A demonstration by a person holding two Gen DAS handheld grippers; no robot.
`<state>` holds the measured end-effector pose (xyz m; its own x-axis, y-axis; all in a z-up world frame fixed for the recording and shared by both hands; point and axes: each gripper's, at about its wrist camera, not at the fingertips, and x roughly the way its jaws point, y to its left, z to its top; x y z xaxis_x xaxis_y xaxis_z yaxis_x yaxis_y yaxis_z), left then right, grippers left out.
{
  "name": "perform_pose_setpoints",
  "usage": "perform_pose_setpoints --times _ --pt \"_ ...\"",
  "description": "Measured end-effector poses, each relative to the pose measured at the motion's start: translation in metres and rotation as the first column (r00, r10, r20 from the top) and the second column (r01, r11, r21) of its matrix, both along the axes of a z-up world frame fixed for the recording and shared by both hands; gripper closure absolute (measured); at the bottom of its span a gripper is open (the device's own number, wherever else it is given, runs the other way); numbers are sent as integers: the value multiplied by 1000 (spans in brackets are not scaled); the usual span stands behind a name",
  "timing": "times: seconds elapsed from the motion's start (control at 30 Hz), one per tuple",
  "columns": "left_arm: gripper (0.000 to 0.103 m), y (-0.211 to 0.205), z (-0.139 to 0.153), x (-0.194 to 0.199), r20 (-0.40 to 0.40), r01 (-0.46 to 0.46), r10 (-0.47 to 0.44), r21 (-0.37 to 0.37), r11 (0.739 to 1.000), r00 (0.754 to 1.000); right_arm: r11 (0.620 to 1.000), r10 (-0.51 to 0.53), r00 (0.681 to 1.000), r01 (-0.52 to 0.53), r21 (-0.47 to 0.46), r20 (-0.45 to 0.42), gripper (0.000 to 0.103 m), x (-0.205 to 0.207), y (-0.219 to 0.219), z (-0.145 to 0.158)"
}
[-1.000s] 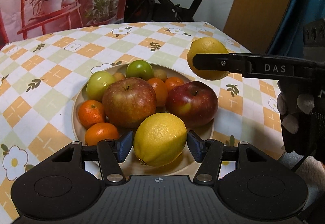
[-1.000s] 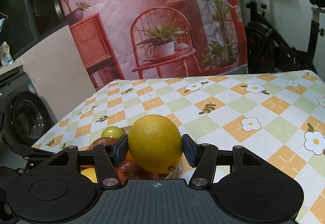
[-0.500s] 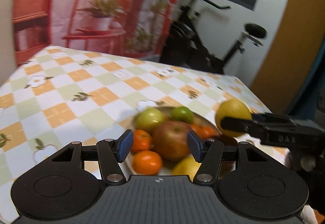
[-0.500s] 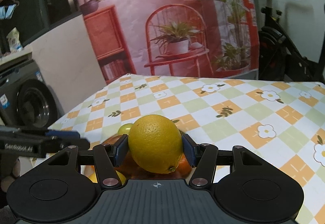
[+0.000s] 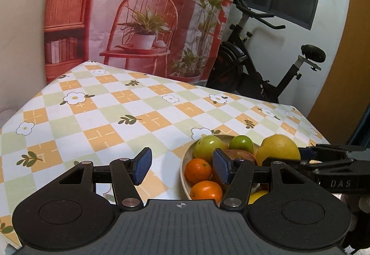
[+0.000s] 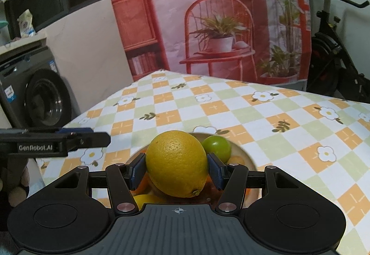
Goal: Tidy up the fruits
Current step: 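Lower both lemons onto the plate and open both tools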
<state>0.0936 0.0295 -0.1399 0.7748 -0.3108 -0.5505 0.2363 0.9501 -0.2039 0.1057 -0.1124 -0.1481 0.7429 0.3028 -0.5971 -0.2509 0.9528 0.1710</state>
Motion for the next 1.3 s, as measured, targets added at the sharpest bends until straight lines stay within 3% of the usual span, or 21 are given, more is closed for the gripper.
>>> perform_pose_setpoints --times 0.57,1.3 --pt "34 -1 -3 0 -25 -3 3 13 1000 1000 1000 14 1000 -14 -6 16 49 -5 1 0" --pt "28 -3 -3 0 -32 11 -10 22 1000 999 998 25 999 -23 -58 27 28 -11 8 1"
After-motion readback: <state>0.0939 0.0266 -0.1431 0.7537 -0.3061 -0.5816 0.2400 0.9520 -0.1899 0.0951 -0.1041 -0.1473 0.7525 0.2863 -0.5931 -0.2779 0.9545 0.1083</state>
